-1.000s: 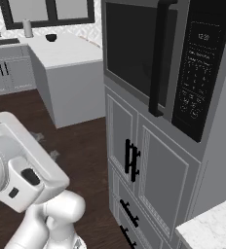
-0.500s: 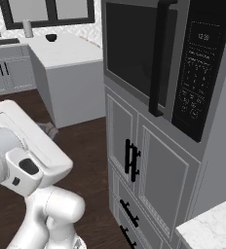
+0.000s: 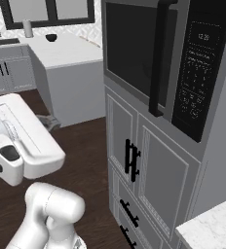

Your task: Pick the broccoli from the sink and place it in the bowl. Then pick the bowl and place it in the microwave. Then close the microwave door and press the start button.

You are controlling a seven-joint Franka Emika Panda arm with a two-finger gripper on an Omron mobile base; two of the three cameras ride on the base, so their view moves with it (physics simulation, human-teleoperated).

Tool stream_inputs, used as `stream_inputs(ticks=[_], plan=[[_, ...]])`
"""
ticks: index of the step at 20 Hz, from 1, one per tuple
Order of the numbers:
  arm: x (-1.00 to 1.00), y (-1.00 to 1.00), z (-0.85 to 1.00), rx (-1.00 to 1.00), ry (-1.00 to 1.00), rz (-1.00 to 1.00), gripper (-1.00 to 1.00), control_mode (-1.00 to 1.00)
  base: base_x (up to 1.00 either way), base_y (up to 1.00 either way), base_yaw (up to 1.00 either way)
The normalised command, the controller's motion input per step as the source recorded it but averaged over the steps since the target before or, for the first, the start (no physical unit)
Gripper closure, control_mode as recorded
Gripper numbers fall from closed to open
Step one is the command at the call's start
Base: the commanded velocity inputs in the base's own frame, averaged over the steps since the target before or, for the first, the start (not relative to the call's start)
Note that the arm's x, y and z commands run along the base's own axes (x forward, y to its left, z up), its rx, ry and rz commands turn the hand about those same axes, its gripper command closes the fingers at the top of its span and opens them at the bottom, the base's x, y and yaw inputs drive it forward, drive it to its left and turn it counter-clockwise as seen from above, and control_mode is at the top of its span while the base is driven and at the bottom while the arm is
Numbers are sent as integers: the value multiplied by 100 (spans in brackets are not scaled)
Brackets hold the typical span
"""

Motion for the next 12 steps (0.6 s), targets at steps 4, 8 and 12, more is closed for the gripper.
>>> stream_inputs(ticks=[4,8,12], plan=[[0,-15,0,-12,2,-11,100,-100,0,0,0],[-10,-24,-1,-8,0,-2,100,-100,0,0,0],[-1,-14,-15,-7,-4,1,100,-100,0,0,0]])
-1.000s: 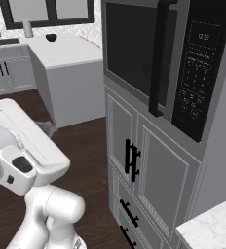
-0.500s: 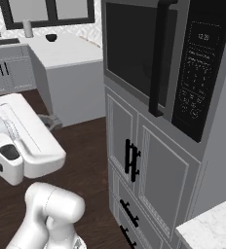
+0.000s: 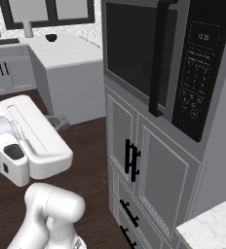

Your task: Pick the broccoli from the sink and place it in the bowl. Then pick the bowl and place it in the microwave. Then close the microwave door and press the start button.

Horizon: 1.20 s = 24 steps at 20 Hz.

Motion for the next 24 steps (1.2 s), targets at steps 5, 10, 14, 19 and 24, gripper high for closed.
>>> stream_inputs(ticks=[5,10,14,19,24], plan=[[33,-13,-17,-1,-1,0,100,-100,0,0,0],[47,-3,-14,-1,0,0,100,-100,0,0,0],[37,-24,-2,0,0,0,100,-100,0,0,0],[39,-33,0,0,0,0,100,-100,0,0,0],[34,-28,-6,0,-3,0,100,-100,0,0,0]])
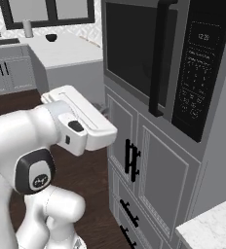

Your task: Pick the broccoli from the sink and place it in the bowl. Then pick the bowl and place it in the microwave. Then close the microwave door and press the start button.

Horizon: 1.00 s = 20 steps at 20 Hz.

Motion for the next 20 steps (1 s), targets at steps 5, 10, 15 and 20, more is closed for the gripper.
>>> stream_inputs(ticks=[5,10,15,20], plan=[[19,-39,-5,0,-5,0,100,-100,0,0,0],[10,-41,-3,1,-5,0,100,-100,0,0,0],[8,-23,-22,0,0,0,100,-100,0,0,0],[6,-16,-26,0,0,0,100,-100,0,0,0]])
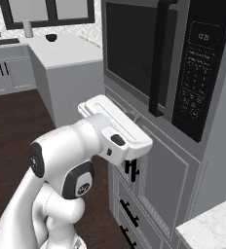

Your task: Pick the broccoli from the sink and place it in the bowl. Then pick the bowl and place it in the microwave. Then close the microwave door and press the start button.

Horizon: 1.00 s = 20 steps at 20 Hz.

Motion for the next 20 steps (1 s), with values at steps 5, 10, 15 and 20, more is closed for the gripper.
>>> stream_inputs(ticks=[5,10,15,20], plan=[[12,-19,-12,0,0,0,100,-100,0,0,0],[20,-26,-6,0,0,0,100,-100,0,0,0],[27,-23,-1,0,0,0,100,-100,0,0,0],[18,-28,-4,0,0,0,100,-100,0,0,0]])
